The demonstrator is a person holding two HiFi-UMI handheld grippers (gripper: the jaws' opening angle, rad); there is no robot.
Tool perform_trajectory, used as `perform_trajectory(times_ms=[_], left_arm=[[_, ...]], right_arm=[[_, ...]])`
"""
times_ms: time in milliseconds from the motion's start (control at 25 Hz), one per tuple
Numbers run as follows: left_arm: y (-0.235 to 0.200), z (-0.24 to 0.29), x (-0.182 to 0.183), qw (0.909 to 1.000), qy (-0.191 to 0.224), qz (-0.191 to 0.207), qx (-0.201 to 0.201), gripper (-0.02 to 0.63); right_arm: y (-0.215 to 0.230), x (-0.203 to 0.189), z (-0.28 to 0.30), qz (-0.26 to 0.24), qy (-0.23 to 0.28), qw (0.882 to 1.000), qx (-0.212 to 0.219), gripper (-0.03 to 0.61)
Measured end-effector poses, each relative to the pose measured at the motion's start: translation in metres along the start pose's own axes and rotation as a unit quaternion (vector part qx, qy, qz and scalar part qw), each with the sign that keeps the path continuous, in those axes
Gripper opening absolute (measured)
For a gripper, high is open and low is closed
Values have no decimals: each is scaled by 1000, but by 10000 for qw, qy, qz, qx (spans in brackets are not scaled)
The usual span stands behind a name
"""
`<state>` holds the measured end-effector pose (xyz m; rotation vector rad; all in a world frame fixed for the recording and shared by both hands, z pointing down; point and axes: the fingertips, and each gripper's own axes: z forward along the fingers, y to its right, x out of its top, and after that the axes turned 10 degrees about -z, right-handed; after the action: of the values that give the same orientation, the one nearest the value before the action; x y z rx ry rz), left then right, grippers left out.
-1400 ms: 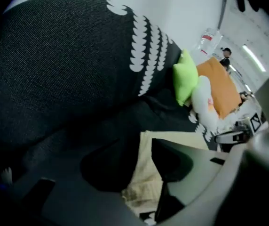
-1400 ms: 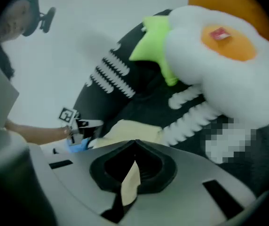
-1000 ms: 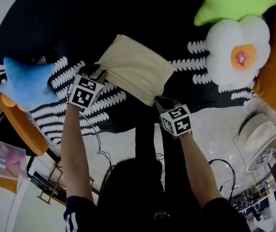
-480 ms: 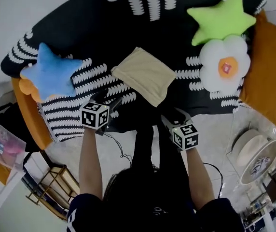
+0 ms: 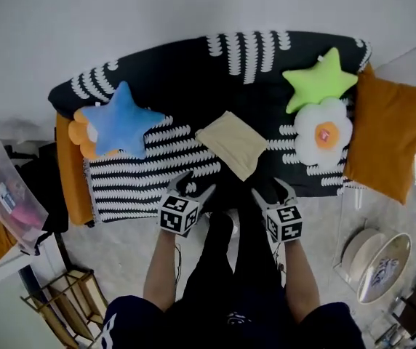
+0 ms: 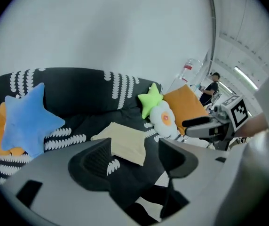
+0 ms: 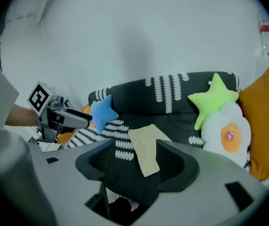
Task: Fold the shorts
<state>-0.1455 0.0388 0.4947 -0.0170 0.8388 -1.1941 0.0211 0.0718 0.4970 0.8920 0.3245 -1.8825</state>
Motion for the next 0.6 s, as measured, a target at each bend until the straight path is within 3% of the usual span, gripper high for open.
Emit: perform_trajectory(times_ms=[240, 600], left_arm=[[37, -43, 7, 9994, 318, 99, -114, 301], [59, -105, 15, 9961, 876, 111, 76, 301]], right_arm=[[-27, 19, -33, -93, 109, 9997, -199, 281], [-39, 47, -82, -404, 460, 9969, -494, 281]])
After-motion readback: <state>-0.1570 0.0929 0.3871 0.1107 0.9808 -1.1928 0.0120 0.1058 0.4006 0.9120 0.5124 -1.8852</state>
